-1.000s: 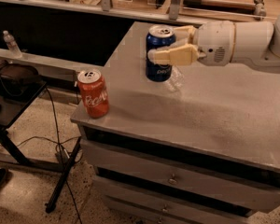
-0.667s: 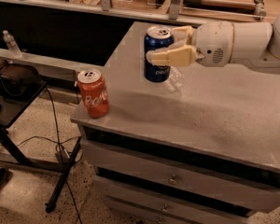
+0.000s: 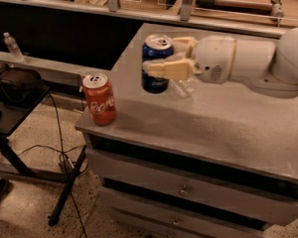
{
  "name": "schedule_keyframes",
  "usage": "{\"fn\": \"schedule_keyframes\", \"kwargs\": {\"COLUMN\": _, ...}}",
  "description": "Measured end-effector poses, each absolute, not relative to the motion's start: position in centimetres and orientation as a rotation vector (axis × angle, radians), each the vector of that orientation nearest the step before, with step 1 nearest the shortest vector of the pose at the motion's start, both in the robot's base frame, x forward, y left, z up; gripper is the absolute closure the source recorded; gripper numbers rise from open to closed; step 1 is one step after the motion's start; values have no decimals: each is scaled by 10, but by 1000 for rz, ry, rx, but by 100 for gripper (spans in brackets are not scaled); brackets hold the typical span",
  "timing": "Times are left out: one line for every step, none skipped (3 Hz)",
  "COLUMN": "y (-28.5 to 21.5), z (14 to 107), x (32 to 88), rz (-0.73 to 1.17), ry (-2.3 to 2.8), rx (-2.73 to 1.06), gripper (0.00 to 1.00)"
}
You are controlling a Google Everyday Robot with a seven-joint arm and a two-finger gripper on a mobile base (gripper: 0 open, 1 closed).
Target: Move pepsi can near coke can
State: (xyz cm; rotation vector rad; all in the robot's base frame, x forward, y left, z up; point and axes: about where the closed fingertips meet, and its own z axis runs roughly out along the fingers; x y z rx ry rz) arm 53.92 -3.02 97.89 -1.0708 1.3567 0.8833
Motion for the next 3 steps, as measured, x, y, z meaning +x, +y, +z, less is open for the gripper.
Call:
{"fn": "schedule_keyframes", "kwargs": {"y": -4, "z": 962, "x": 527, "rz": 862, "ry": 1381, "rx": -1067, "gripper": 100}}
{"fn": "schedule_keyframes", "kwargs": {"y": 14, "z": 947, "x": 518, "rz": 868, "ry": 1382, "rx": -1092, "gripper": 100}}
{"fn": "schedule_keyframes", "kwargs": {"y": 25, "z": 936, "x": 512, "rz": 891, "ry": 1348, "rx": -1121, "gripper": 100}}
